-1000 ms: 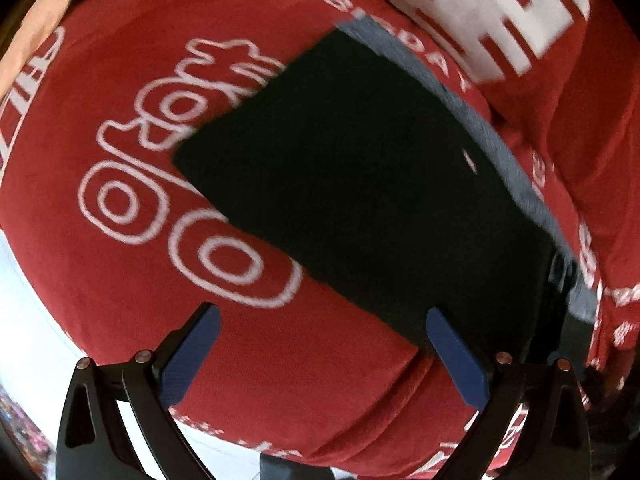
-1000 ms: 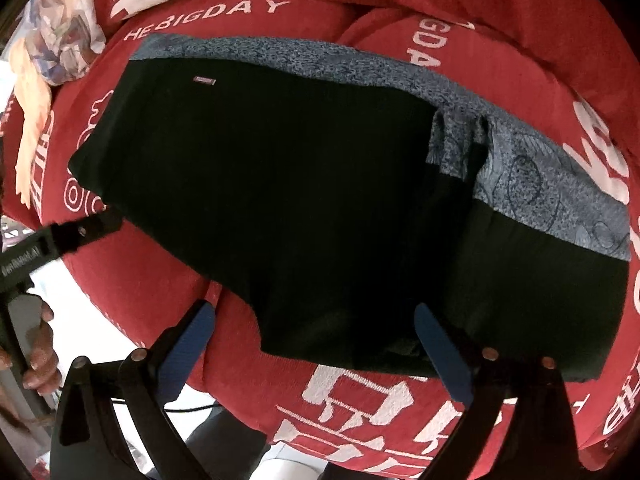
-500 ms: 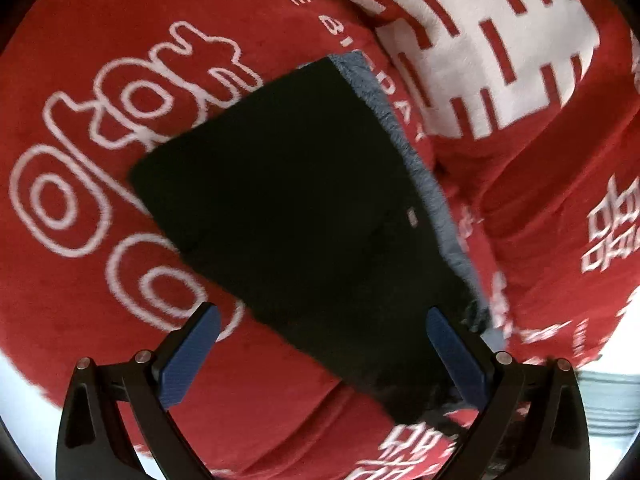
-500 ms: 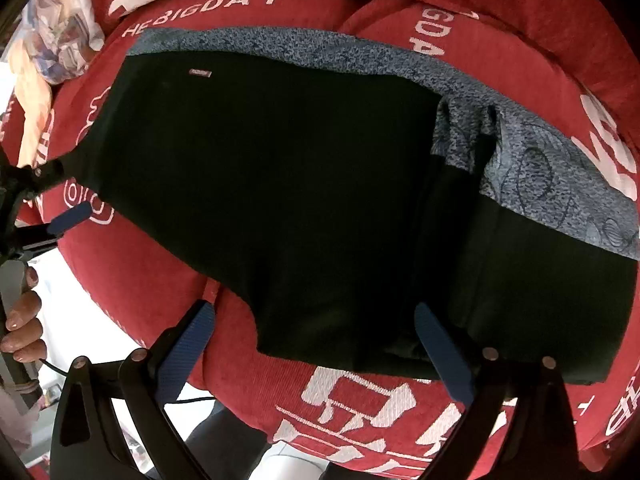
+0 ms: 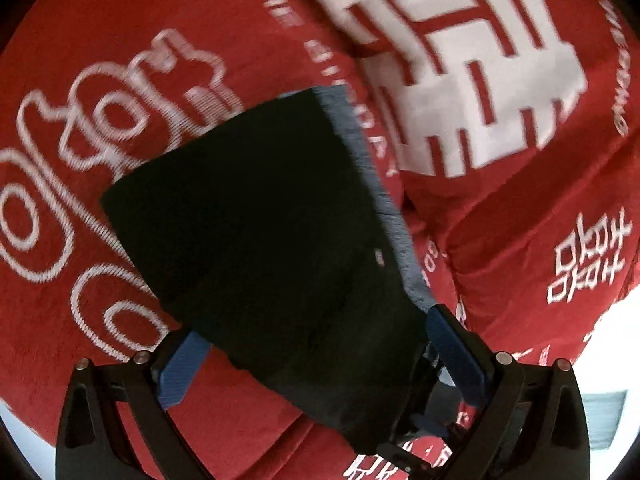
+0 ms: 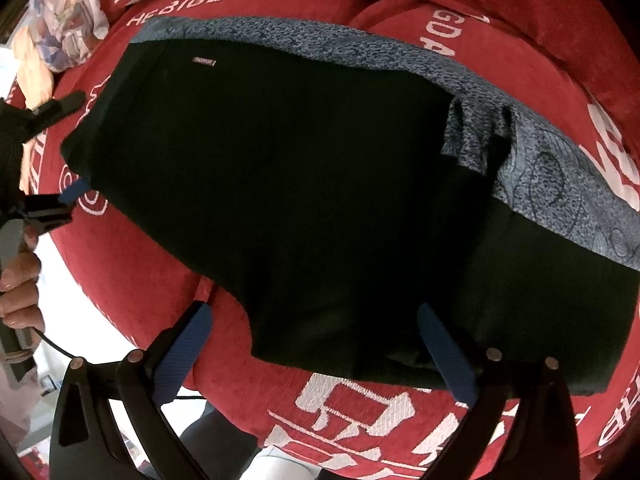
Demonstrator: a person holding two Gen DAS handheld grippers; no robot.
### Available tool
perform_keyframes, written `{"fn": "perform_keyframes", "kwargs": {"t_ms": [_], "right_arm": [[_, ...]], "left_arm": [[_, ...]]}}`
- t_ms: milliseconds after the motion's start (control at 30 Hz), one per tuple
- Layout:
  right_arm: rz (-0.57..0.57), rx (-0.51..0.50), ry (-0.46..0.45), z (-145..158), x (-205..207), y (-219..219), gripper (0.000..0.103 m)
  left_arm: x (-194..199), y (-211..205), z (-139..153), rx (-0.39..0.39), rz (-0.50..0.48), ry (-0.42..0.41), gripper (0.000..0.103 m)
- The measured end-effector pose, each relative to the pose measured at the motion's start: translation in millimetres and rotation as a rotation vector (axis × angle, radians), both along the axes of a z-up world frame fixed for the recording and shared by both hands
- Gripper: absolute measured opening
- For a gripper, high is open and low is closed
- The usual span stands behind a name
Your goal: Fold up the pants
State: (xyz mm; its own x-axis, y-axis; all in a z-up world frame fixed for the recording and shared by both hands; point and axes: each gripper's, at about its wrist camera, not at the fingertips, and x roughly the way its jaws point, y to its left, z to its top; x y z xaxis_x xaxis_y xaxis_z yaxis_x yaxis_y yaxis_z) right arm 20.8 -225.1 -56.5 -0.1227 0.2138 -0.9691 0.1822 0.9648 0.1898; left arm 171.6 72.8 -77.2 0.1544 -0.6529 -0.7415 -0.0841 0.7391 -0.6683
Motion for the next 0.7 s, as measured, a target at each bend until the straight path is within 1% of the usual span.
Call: {"fn": "perform_keyframes", "kwargs": {"t_ms": [67,133,167,200,267,300,333,367,400,433,533,567,633,667,700], "right_arm": [[-0.006,0.007,0.001,0.4,1.3,-1.0,0.102],[-0.016,0.011,-0.002,2.0,3.6,-3.0,0.102],[-0.024,0.014,-0.004,4.7,6.8,-5.2,0.102],[-0.035,0.021,-0.009,8.2,9.4,-6.8,0.102],[-0.056,0.043,-0.028,16.2,15.9,-10.7,0.102],[-0.064,0.055,-0.038,20.9,20.6,-13.0,0.102],[-0.068,0.066,-0.05,25.8,26.3,-15.0,0.102],[-0.071,0.081,-0.067,32.5,36.1,-17.9,0.102],[-0.071,0.091,-0.077,37.3,44.4,-19.9,0.102],[-0.07,0.101,-0.085,42.2,52.9,-21.3,0.102],[-0.057,0.167,-0.114,57.8,90.6,-22.5,0.102],[-0.049,0.187,-0.115,60.5,99.5,-19.9,0.102],[-0.017,0.249,-0.109,65.4,123.6,-10.9,0.099],[0.004,0.303,-0.093,66.3,141.3,-3.6,0.098],[0.015,0.339,-0.081,65.9,151.8,5.1,0.095]], "left_arm": [[1.5,-4.8,3.7,0.018,-0.019,-0.021,0.103],[6.0,-7.3,-5.0,0.062,-0.018,0.009,0.103],[9.9,-9.6,-12.4,0.106,-0.016,0.042,0.103],[12.1,-10.3,-14.1,0.126,-0.019,0.048,0.103],[14.5,-17.3,-11.0,0.17,-0.026,0.033,0.102],[13.7,-21.2,-9.1,0.211,-0.031,0.02,0.093],[12.7,-26.0,-6.9,0.27,-0.037,0.004,0.079],[11.2,-31.4,-5.0,0.341,-0.054,-0.019,0.069],[9.5,-36.9,-3.6,0.428,-0.078,-0.048,0.051],[8.3,-41.3,-3.2,0.476,-0.1,-0.069,0.047],[-0.2,-52.0,7.3,0.555,-0.166,-0.183,0.04],[-8.1,-65.8,13.9,0.633,-0.234,-0.275,0.039],[-22.5,-86.8,20.4,0.746,-0.329,-0.411,0.038],[-31.9,-98.5,22.6,0.807,-0.384,-0.487,0.038],[-39.0,-104.8,24.6,0.844,-0.422,-0.544,0.038]]}}
